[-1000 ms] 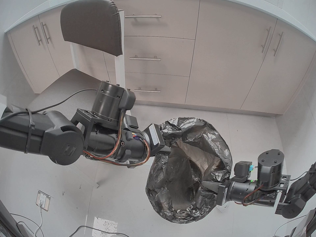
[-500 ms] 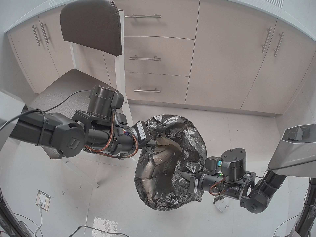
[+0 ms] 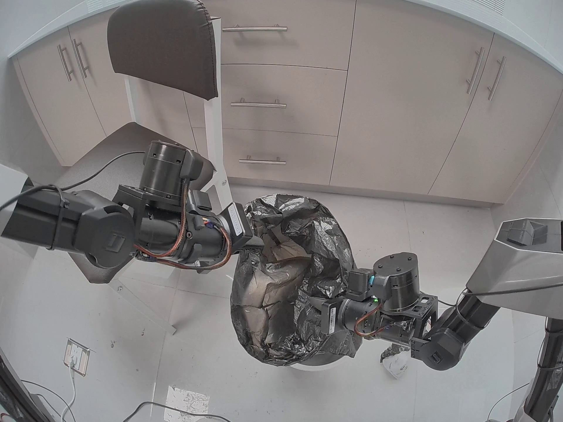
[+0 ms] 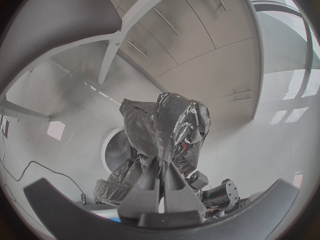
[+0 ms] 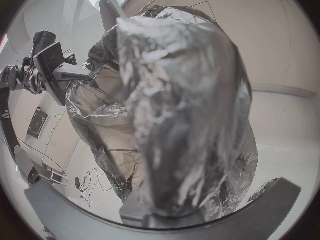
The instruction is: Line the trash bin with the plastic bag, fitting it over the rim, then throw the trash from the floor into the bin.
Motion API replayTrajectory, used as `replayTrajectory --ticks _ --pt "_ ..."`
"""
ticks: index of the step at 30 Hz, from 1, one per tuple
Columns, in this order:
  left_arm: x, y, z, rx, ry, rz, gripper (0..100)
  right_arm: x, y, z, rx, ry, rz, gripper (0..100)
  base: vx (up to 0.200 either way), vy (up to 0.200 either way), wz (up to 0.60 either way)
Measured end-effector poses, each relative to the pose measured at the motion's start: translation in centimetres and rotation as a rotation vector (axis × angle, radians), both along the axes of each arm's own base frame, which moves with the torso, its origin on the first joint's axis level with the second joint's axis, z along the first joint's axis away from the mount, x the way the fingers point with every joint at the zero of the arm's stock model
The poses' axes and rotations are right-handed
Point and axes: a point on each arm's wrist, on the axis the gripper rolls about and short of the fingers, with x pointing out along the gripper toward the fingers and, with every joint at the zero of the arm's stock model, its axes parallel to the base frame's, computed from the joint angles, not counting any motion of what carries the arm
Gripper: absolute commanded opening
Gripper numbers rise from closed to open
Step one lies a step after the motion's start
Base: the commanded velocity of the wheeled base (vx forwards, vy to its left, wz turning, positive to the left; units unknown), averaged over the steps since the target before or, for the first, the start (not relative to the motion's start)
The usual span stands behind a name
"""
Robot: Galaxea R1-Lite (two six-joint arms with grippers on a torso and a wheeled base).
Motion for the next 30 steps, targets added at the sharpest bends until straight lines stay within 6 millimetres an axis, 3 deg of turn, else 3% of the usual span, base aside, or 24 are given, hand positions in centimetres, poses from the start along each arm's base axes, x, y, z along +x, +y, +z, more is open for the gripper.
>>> replayTrajectory --ticks 7,13,22,30 --pt "-0.3 1.3 1.0 0.029 -0.017 0.006 0 -1.0 1.6 2.0 0.02 -0.03 0.048 0 0.0 0.0 0.0" --pt "-0.5 1.8 1.8 0.028 -0.037 0.008 0 -1.5 1.8 3.3 0.04 -0.054 0.061 0 0.0 0.0 0.0" --pt "0.0 1.6 1.0 0.039 -0.022 0.007 0 -1.2 1.0 1.7 0.009 -0.014 0.038 0 0.0 0.0 0.0" --pt "1.4 1.0 -1.8 0.067 0.026 0.008 0 -0.4 -0.2 -0.6 0.001 -0.008 -0.002 0 0.0 0.0 0.0"
